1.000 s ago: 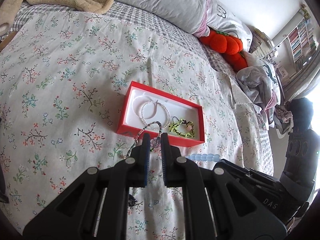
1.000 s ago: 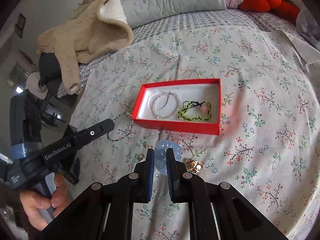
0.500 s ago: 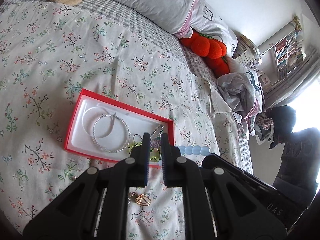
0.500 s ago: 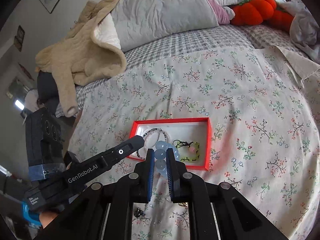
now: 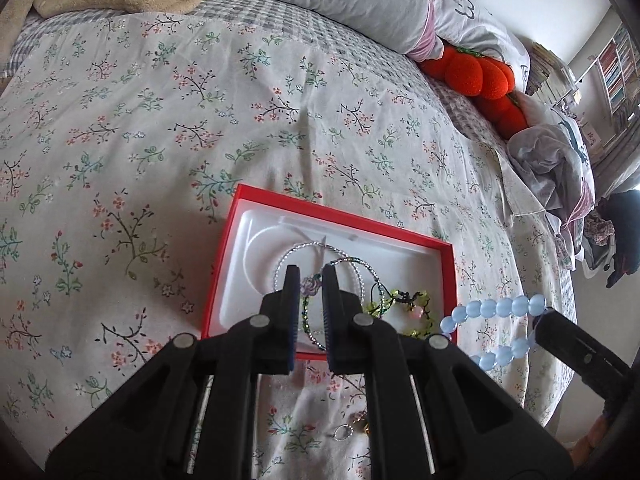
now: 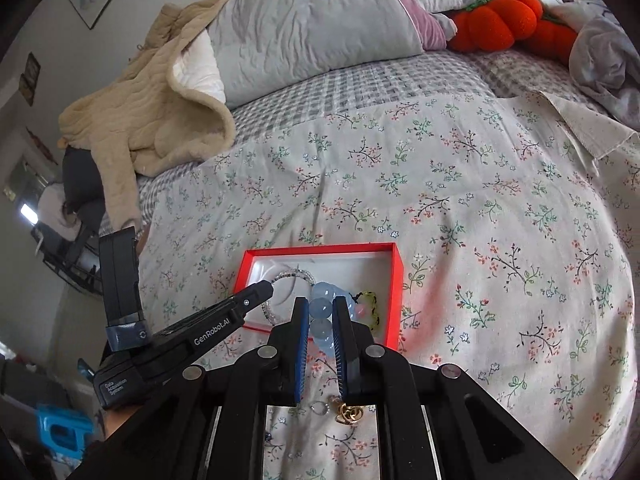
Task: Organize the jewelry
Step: 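Lower both bracelets into the red box and open both tools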
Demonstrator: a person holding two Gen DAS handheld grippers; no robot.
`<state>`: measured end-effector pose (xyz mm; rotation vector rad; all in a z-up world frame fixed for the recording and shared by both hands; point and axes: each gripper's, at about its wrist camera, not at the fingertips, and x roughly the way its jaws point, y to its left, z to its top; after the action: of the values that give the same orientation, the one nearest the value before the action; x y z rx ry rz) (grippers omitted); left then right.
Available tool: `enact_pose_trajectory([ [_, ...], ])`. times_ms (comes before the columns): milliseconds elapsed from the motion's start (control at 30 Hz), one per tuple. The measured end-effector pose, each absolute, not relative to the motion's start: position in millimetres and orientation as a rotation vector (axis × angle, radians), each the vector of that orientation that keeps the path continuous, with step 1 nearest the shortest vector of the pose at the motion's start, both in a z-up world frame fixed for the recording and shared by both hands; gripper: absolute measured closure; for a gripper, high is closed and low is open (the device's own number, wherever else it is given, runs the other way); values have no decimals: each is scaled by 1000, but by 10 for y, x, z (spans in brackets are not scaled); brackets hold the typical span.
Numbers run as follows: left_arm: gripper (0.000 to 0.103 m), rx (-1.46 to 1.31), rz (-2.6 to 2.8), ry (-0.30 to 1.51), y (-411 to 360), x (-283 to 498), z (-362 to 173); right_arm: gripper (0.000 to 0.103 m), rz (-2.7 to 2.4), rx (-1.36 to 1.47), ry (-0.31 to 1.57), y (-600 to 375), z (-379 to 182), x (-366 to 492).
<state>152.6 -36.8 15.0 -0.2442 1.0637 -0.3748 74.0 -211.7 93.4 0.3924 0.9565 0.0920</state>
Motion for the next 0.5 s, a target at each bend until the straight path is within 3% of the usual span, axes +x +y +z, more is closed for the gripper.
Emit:
enact_pose_trajectory([
  [267,78,-158,-290,1046,-238,1422,272,91,64,363,954,-2063,915,804],
  [333,66,-125,-261,1044,-178,1387,295,91,65,360,959,-2011,893,856],
  [500,57,-84,-238,1045,-20,1309,320,91,133,366,959,-1786,839,992],
])
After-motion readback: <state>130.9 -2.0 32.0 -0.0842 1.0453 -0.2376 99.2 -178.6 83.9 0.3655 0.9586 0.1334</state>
